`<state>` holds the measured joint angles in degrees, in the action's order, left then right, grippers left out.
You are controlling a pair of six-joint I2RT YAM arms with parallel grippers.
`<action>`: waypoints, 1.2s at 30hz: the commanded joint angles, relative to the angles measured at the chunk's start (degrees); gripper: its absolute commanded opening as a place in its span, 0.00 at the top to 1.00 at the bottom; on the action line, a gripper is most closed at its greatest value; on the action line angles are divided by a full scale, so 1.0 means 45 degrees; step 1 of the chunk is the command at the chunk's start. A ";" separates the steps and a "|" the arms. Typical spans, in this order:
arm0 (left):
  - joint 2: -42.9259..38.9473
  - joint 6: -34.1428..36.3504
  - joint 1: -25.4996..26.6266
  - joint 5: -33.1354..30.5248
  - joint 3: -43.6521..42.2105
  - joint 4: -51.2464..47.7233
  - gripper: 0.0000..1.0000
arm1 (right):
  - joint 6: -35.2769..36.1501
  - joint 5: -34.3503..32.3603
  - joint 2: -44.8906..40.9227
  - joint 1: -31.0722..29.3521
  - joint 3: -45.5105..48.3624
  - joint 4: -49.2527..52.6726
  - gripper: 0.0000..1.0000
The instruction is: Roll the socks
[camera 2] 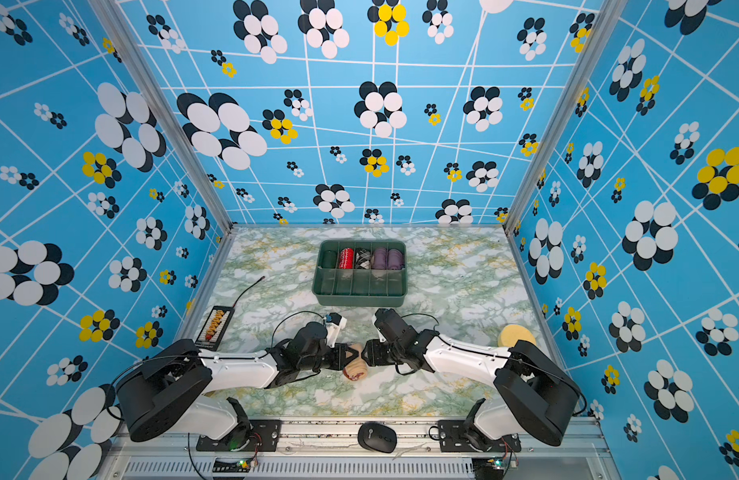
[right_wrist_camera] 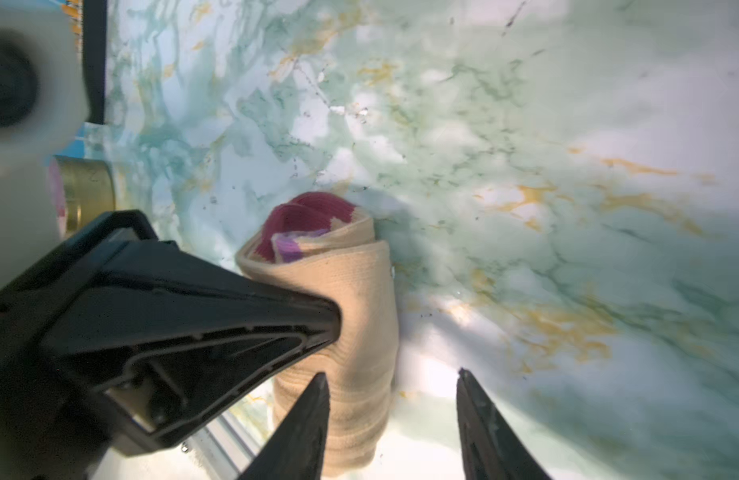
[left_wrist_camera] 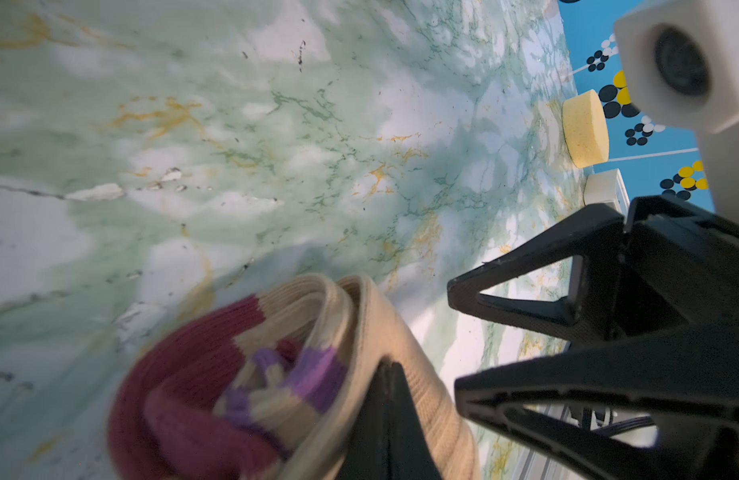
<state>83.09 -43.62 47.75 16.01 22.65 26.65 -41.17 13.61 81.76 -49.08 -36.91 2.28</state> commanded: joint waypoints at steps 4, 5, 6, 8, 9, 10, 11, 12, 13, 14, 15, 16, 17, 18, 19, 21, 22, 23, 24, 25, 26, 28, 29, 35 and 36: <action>0.0449 0.0252 -0.0406 -0.0154 -0.1031 -0.2010 1.00 | -0.0213 0.1859 0.0832 0.0214 0.0291 -0.1758 0.48; 0.0479 0.0194 -0.0513 -0.0052 -0.1149 -0.1793 1.00 | -0.0189 0.1856 0.0972 0.0238 0.0291 -0.1767 0.48; 0.0498 0.0153 -0.0603 0.0046 -0.1244 -0.1616 1.00 | -0.0171 0.1874 0.1071 0.0255 0.0325 -0.1792 0.48; 0.0557 0.0103 -0.0768 0.0225 -0.1393 -0.1367 1.00 | -0.0134 0.1937 0.1295 0.0284 0.0346 -0.1873 0.48; 0.0581 0.0102 -0.0831 0.0265 -0.1430 -0.1315 1.00 | -0.0119 0.1981 0.1377 0.0282 0.0373 -0.1875 0.48; 0.0598 0.0118 -0.0862 0.0307 -0.1441 -0.1299 1.00 | -0.0094 0.2056 0.1483 0.0284 0.0379 -0.1945 0.48; 0.0627 0.0139 -0.0894 0.0345 -0.1441 -0.1292 1.00 | -0.0101 0.2207 0.1599 0.0291 0.0415 -0.2061 0.48; 0.0654 0.0141 -0.0910 0.0365 -0.1441 -0.1275 1.00 | -0.0108 0.2374 0.1697 0.0288 0.0408 -0.2211 0.48; 0.0720 0.0142 -0.0925 0.0397 -0.1432 -0.1228 1.00 | -0.0146 0.2551 0.1813 0.0287 0.0403 -0.2399 0.48; 0.0761 0.0137 -0.0923 0.0417 -0.1440 -0.1168 1.00 | -0.0215 0.2699 0.1945 0.0282 0.0407 -0.2558 0.48; 0.0801 0.0141 -0.0947 0.0441 -0.1433 -0.1128 1.00 | -0.0244 0.2754 0.2033 0.0287 0.0406 -0.2657 0.48; 0.0865 0.0123 -0.0942 0.0448 -0.1423 -0.1059 1.00 | -0.0268 0.2804 0.2137 0.0282 0.0427 -0.2776 0.47; 0.0919 0.0105 -0.0952 0.0483 -0.1430 -0.1008 1.00 | -0.0312 0.2896 0.2234 0.0282 0.0416 -0.2876 0.48; 0.0957 0.0103 -0.0943 0.0502 -0.1440 -0.0950 1.00 | -0.0349 0.2988 0.2313 0.0291 0.0400 -0.2987 0.47; 0.1003 0.0085 -0.0952 0.0521 -0.1431 -0.0892 1.00 | -0.0397 0.3096 0.2397 0.0294 0.0417 -0.3089 0.47; 0.1063 0.0083 -0.0977 0.0539 -0.1421 -0.0862 1.00 | -0.0441 0.3168 0.2482 0.0273 0.0408 -0.3144 0.47; 0.1085 0.0083 -0.0964 0.0561 -0.1404 -0.0846 1.00 | -0.0441 0.3187 0.2511 0.0248 0.0393 -0.3144 0.47; 0.1104 0.0083 -0.0962 0.0580 -0.1402 -0.0841 1.00 | -0.0423 0.3166 0.2528 0.0245 0.0379 -0.3092 0.47; 0.1106 0.0085 -0.0962 0.0583 -0.1382 -0.0841 1.00 | -0.0404 0.3168 0.2536 0.0223 0.0350 -0.3038 0.47; 0.1126 0.0099 -0.0972 0.0583 -0.1353 -0.0834 1.00 | -0.0417 0.3168 0.2582 0.0185 0.0333 -0.3007 0.46; 0.1144 0.0102 -0.0962 0.0602 -0.1333 -0.0839 1.00 | -0.0422 0.3168 0.2614 0.0157 0.0312 -0.3008 0.46; 0.1165 0.0102 -0.0962 0.0622 -0.1286 -0.0845 1.00 | -0.0456 0.3157 0.2721 0.0067 0.0239 -0.2998 0.46; 0.1184 0.0122 -0.0967 0.0629 -0.1266 -0.0843 1.00 | -0.0452 0.3148 0.2798 0.0000 0.0156 -0.2973 0.46; 0.1204 0.0103 -0.0966 0.0680 -0.1265 -0.0787 1.00 | -0.0427 0.3052 0.3248 -0.0318 -0.0336 -0.2819 0.46; 0.1187 0.0102 -0.0964 0.0666 -0.1284 -0.0786 1.00 | -0.0403 0.3022 0.3328 -0.0342 -0.0418 -0.2760 0.47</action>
<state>85.08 -43.75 43.16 21.02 19.25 34.92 -42.48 28.21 93.73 -49.06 -37.45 -11.16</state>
